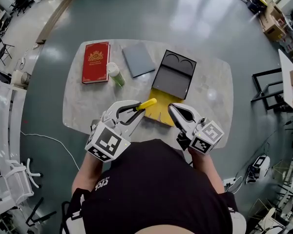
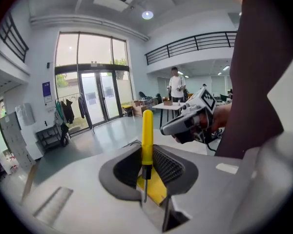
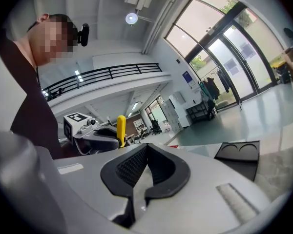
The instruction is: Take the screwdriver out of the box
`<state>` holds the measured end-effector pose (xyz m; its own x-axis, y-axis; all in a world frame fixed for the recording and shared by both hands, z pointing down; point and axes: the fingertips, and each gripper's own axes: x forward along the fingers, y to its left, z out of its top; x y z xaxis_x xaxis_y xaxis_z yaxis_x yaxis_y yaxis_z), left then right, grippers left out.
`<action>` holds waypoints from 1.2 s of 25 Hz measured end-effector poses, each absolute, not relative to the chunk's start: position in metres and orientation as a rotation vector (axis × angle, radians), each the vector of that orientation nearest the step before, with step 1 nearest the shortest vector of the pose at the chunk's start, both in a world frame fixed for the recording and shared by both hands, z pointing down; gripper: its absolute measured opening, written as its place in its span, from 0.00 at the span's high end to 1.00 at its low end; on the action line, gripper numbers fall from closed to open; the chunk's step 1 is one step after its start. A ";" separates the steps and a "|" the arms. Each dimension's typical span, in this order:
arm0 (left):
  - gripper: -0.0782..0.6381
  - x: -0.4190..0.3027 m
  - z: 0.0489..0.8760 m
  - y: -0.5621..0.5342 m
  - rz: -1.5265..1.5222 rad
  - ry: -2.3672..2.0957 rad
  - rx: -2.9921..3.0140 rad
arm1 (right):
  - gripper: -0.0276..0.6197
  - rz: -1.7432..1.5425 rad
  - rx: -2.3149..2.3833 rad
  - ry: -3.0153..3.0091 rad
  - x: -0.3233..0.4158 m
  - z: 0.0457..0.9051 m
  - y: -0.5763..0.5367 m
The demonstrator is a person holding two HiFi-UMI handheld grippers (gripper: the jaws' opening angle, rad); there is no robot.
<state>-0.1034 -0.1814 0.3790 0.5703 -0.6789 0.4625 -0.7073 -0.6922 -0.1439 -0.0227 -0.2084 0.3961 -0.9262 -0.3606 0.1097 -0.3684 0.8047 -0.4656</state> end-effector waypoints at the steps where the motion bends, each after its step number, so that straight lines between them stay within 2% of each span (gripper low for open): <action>1: 0.79 -0.103 0.368 -0.183 0.712 -1.227 2.751 | 0.94 0.744 0.595 -2.984 -0.023 0.390 -0.209; 8: 0.79 -0.119 0.312 -0.192 0.370 -1.393 2.733 | 0.94 0.560 0.574 -3.038 -0.023 0.356 -0.208; 13: 0.79 -0.131 0.304 -0.191 0.307 -1.438 2.717 | 0.94 0.415 0.625 -3.101 -0.019 0.328 -0.205; 18: 0.79 -0.141 0.297 -0.191 0.220 -1.469 2.681 | 0.94 0.442 0.665 -3.199 -0.005 0.292 -0.204; 21: 0.79 -0.144 0.293 -0.192 0.193 -1.470 2.682 | 0.94 0.289 0.713 -3.187 0.002 0.277 -0.204; 30: 0.79 -0.155 0.302 -0.198 0.147 -1.523 2.653 | 0.94 0.401 0.719 -3.107 -0.002 0.315 -0.211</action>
